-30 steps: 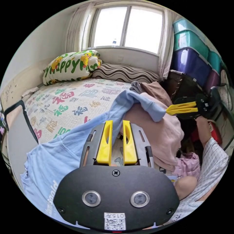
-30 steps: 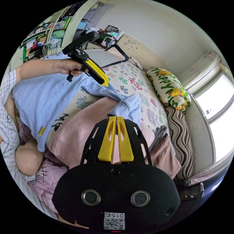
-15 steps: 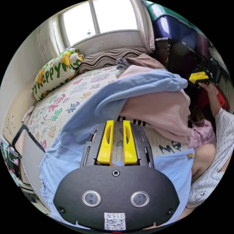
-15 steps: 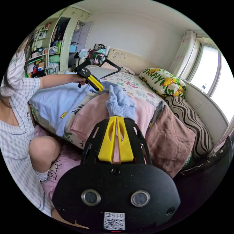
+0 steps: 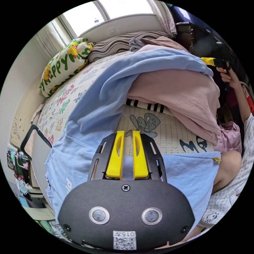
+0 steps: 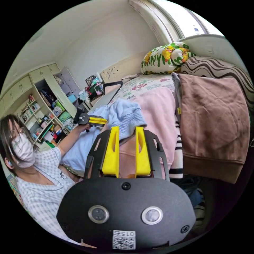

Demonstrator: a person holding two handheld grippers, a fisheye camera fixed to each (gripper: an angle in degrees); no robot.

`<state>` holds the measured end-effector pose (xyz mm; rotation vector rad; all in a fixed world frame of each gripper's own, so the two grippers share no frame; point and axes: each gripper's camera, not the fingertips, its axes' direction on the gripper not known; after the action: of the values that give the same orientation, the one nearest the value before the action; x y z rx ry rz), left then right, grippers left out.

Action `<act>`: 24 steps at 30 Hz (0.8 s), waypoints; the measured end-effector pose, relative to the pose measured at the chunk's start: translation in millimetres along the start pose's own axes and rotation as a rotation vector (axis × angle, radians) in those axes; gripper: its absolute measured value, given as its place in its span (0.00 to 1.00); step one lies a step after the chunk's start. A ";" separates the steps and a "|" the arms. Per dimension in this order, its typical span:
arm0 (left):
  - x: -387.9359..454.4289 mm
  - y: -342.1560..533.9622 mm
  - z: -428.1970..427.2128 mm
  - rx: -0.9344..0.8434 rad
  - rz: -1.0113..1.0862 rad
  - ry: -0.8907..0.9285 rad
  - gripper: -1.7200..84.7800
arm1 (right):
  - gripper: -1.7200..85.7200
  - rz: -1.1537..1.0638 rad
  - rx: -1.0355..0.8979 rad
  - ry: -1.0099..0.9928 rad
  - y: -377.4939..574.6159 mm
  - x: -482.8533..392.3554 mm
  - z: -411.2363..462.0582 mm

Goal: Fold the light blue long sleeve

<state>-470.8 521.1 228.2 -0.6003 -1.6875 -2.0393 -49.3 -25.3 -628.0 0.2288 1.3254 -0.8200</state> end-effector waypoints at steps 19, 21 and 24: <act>-35.5 7.5 -13.3 0.065 -0.137 0.221 0.02 | 0.01 -0.119 0.148 0.649 -219.1 -7.7 82.7; -38.7 18.3 -29.1 0.147 -0.158 0.186 0.03 | 0.01 -0.088 0.112 0.684 -225.4 0.6 104.2; -51.0 31.7 -45.7 0.188 -0.251 0.033 0.04 | 0.01 -0.043 0.061 0.735 -228.4 16.8 126.9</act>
<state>-413.7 473.2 216.6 -0.3034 -1.9910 -2.0086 -98.8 -267.5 -542.2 0.5907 1.9943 -0.8467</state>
